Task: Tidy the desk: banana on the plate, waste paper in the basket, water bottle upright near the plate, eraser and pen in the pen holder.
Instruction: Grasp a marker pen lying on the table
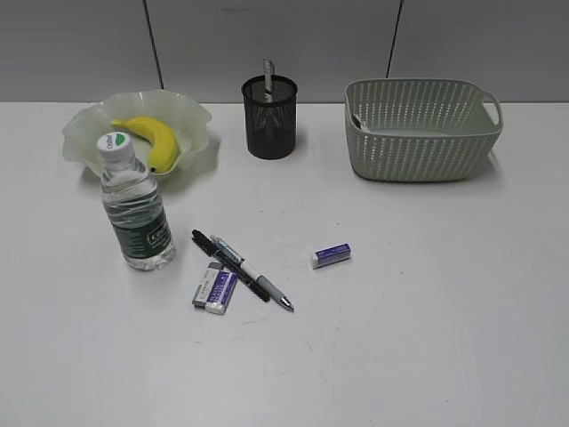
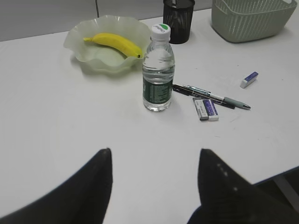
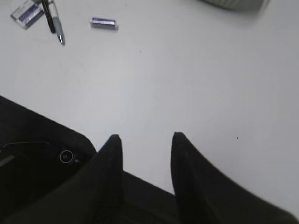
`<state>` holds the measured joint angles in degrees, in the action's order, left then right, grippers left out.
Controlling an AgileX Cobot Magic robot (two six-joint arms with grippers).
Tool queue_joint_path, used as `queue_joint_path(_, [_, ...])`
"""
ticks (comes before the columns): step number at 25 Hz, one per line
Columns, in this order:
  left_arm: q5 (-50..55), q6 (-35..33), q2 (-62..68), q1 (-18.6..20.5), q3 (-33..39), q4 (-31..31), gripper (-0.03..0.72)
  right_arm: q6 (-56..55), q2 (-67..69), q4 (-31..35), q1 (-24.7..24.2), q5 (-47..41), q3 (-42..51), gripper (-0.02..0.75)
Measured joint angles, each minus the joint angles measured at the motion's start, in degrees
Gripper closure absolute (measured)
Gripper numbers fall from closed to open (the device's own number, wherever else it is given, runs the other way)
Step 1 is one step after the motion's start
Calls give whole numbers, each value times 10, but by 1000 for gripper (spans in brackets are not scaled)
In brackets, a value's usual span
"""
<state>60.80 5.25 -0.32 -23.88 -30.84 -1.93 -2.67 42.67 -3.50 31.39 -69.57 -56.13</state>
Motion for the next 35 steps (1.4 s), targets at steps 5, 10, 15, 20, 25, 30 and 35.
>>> queue_joint_path(5, [0,0,0,0,0,2,253,0,-151,0,0,0,133,444])
queue_joint_path(10, [0,0,0,0,0,4,253,0,-312,1,0,44,229,447])
queue_joint_path(15, [-17,0,59,0,-4,39,255,16,-423,1,0,89,269,448])
queue_joint_path(20, [-123,0,225,0,-27,171,255,22,-431,2,0,97,269,449])
queue_joint_path(25, [-181,0,453,0,-96,265,255,23,-431,2,0,98,269,449])
queue_joint_path(30, [-151,25,698,0,-205,332,256,24,-431,2,0,98,270,449])
queue_joint_path(35, [-98,94,876,-16,-301,347,258,24,-431,2,0,99,270,449])
